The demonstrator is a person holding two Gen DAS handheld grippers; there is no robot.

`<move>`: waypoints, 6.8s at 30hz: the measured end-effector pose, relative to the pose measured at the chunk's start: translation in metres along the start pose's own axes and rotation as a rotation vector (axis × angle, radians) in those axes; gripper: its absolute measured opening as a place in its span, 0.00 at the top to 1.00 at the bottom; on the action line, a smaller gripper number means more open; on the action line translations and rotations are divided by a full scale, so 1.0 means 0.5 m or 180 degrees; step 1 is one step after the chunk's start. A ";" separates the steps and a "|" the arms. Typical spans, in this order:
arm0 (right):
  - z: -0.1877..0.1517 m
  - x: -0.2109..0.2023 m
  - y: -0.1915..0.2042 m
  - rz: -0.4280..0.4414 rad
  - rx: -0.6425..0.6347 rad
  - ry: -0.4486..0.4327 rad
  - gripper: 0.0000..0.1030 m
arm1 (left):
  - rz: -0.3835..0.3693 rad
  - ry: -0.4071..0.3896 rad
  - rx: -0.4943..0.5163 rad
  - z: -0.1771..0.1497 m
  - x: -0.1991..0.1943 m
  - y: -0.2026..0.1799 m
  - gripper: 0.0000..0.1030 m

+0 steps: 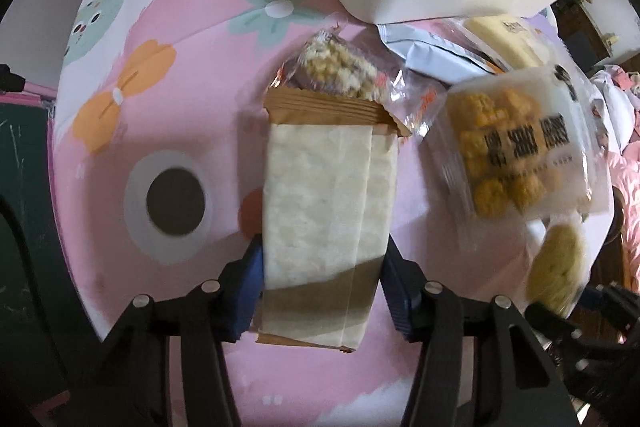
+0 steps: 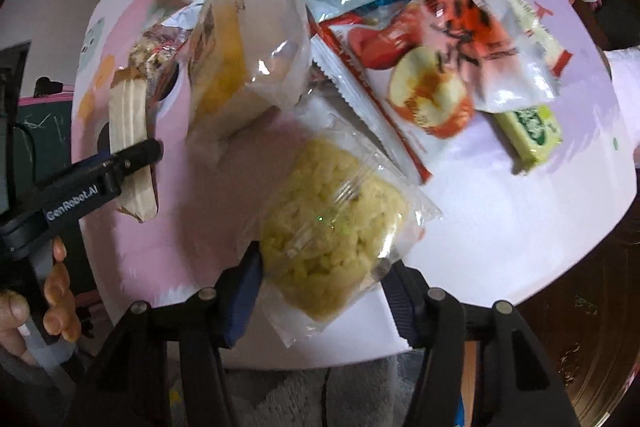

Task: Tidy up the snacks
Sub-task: 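Lift the wafer pack and cracker bag and carry them over the tray, then lower both packs into the tray and open both tools, then withdraw both tools from the tray back over the remaining snacks, then grasp the cookie box with the left tool while the right grasps the red chip bag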

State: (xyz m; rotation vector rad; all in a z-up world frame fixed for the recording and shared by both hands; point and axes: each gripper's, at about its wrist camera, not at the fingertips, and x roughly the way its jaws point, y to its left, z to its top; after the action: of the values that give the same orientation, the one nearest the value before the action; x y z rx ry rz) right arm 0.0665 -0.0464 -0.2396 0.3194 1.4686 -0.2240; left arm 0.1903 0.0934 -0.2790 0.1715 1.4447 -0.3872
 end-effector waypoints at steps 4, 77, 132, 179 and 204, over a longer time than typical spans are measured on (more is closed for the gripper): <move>-0.003 -0.055 0.000 -0.0045 -0.0054 -0.0171 0.45 | -0.0053 -0.0101 0.0080 -0.017 -0.053 -0.005 0.49; 0.562 -0.289 0.020 -0.0167 -0.1534 -0.1415 0.44 | 0.0596 -0.1018 -0.0674 0.442 -0.266 -0.206 0.48; 0.335 -0.422 -0.031 0.0098 -0.1538 -0.1624 0.25 | 0.0765 -0.1418 -0.0679 0.159 -0.474 -0.284 0.14; 0.109 -0.097 -0.182 0.0012 -0.1760 -0.0781 0.25 | 0.0021 -0.0164 -0.0671 0.083 -0.088 -0.299 0.14; 0.130 -0.005 -0.108 0.0233 -0.2326 -0.0485 0.37 | -0.0110 -0.0113 -0.0963 0.114 -0.013 -0.227 0.25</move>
State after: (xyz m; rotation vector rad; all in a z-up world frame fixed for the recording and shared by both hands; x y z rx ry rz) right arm 0.1086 -0.1196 -0.2363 -0.2328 1.2893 0.3421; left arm 0.2022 -0.0304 -0.2521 -0.1040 1.4541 -0.1947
